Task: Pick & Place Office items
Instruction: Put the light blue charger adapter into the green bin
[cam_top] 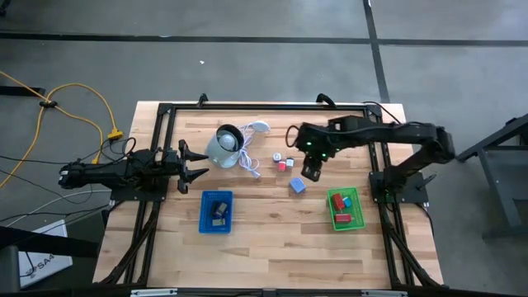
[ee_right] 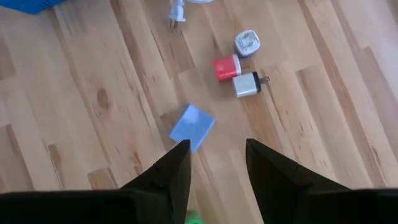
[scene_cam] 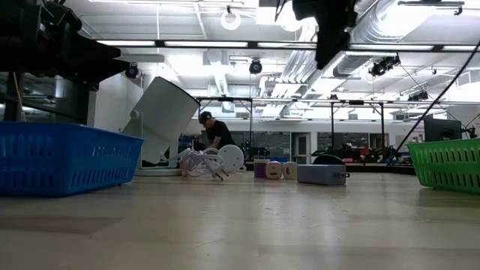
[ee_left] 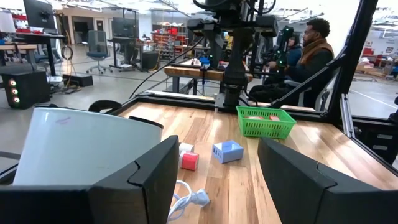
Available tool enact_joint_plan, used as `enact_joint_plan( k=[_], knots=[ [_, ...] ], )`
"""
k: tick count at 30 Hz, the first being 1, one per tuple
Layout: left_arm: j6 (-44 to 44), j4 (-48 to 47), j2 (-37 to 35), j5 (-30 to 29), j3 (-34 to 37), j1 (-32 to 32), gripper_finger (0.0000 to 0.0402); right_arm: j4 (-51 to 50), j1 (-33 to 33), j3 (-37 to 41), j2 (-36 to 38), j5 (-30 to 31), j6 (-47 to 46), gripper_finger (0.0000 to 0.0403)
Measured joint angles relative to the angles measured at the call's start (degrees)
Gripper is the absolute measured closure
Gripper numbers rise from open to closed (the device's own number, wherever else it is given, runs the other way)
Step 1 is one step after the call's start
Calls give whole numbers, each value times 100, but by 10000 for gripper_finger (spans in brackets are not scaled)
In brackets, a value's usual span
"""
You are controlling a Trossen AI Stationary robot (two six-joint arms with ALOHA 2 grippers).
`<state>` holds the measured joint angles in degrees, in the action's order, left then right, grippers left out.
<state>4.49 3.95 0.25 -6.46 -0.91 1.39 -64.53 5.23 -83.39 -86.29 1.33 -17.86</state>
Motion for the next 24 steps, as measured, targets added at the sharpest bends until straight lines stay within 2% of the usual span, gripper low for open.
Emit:
enact_joint_plan(
  k=[11, 24],
  knots=[
    [-2, 0, 0, 0, 0, -1, 189, -577, 0, -1320, -1065, -147, 3, 264],
    [-2, 0, -1, 1, 0, -1, 189, -815, 0, -1507, -1225, -132, -26, 264]
  ],
)
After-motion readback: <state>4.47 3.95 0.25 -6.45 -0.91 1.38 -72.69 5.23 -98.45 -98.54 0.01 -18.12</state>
